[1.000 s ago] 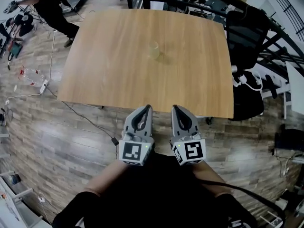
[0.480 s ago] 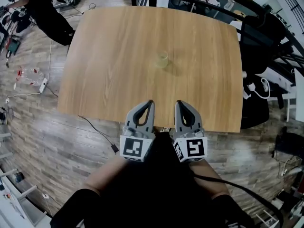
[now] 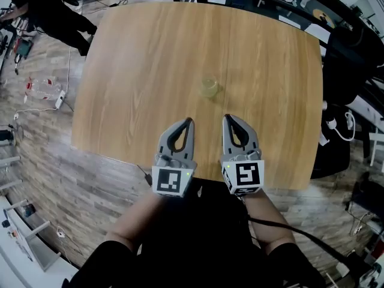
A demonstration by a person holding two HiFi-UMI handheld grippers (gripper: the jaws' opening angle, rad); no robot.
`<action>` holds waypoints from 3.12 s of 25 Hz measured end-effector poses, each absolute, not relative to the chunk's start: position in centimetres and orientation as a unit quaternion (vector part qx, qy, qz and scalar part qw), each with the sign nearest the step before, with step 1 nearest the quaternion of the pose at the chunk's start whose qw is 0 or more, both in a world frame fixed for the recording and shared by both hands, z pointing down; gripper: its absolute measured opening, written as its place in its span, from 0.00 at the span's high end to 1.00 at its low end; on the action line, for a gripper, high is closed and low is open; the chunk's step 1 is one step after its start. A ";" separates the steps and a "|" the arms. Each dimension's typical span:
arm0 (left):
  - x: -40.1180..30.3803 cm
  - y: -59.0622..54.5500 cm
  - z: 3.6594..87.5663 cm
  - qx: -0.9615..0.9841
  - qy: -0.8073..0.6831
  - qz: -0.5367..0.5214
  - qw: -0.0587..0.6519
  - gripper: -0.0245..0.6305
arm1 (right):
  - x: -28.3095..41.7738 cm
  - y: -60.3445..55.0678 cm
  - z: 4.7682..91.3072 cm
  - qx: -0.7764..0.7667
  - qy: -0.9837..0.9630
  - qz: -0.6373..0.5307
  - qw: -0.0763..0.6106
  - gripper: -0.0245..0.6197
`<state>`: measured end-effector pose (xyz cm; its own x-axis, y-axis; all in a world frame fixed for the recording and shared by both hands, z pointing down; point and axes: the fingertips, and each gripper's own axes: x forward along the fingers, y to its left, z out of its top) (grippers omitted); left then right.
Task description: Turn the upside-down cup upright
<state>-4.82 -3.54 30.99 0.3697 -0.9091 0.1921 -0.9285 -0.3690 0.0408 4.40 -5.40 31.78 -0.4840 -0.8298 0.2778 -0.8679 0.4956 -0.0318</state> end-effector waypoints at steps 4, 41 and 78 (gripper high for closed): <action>-5.4 -7.3 35.4 0.816 -0.568 0.081 0.077 0.95 | 3.0 -9.5 35.9 0.473 -0.867 0.099 0.121 0.94; -10.5 -14.6 47.8 0.827 -0.532 0.052 0.173 0.95 | -4.5 -23.1 45.1 0.411 -0.899 0.073 0.133 0.45; 0.1 -12.0 43.5 0.941 -0.233 -0.051 0.238 0.70 | 0.0 -16.8 35.5 0.341 -0.938 0.055 0.029 0.46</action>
<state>0.12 -11.98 43.50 0.8861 -0.4633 0.0153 -0.4149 -0.7779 0.4719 0.04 -16.75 35.45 -0.7661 -0.6361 0.0922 -0.6425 0.7617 -0.0834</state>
